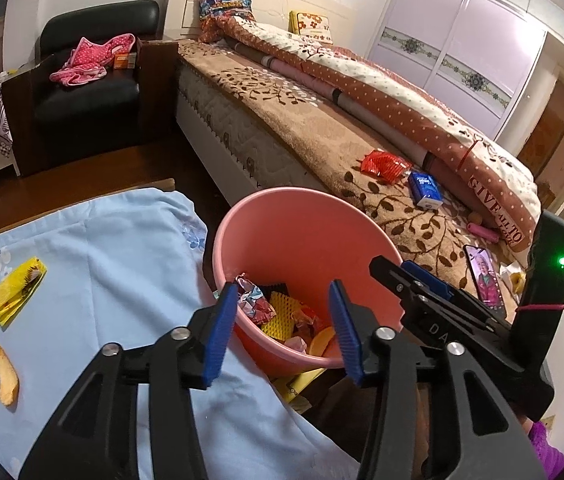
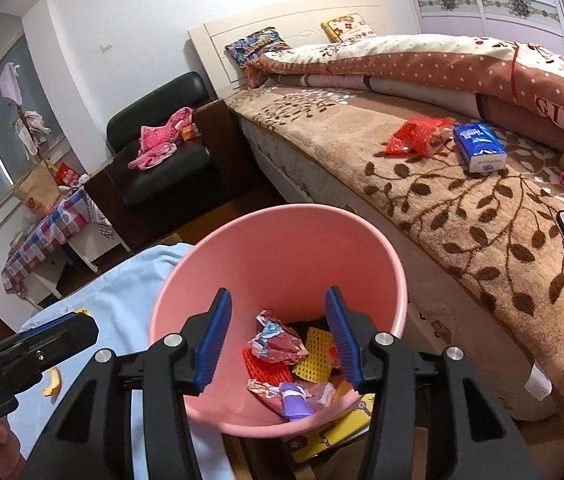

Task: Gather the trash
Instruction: 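Move both open tools back over the table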

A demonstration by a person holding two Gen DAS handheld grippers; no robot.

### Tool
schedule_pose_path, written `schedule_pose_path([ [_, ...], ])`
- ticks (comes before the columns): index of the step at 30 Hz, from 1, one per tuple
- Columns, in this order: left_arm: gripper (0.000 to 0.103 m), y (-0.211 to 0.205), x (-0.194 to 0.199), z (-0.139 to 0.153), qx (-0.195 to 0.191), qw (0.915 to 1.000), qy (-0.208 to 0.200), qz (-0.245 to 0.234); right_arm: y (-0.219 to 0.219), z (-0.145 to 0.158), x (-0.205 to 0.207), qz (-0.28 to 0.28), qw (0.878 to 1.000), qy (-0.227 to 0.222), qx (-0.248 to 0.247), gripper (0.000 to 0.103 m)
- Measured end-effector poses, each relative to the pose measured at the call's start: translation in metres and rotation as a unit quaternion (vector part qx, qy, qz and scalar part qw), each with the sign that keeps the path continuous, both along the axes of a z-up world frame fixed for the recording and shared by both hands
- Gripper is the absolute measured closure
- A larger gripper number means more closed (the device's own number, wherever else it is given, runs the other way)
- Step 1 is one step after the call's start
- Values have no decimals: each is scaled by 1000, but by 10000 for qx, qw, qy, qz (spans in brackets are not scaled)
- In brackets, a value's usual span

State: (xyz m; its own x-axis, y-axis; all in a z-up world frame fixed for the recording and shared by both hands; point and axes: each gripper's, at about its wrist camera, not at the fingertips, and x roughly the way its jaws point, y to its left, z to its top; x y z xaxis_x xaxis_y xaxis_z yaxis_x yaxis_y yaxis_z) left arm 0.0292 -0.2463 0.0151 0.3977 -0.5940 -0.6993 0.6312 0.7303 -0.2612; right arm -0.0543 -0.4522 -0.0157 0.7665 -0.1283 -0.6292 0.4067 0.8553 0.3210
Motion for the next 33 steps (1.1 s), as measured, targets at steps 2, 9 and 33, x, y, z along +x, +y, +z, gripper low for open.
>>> schedule_pose_path([
  [2,54,4,-2,3,-42,10000,-11,14,5,2,-1,45,10000,-27,-3,54],
  [9,54,21,-7,10,-124,9998,-44,123,19,6,-3,232,9997,-82,-8,54],
  [33,54,131,-8,-3,212,9913,-259,1270,86,5,-1,1088,9940,-65,30,54],
])
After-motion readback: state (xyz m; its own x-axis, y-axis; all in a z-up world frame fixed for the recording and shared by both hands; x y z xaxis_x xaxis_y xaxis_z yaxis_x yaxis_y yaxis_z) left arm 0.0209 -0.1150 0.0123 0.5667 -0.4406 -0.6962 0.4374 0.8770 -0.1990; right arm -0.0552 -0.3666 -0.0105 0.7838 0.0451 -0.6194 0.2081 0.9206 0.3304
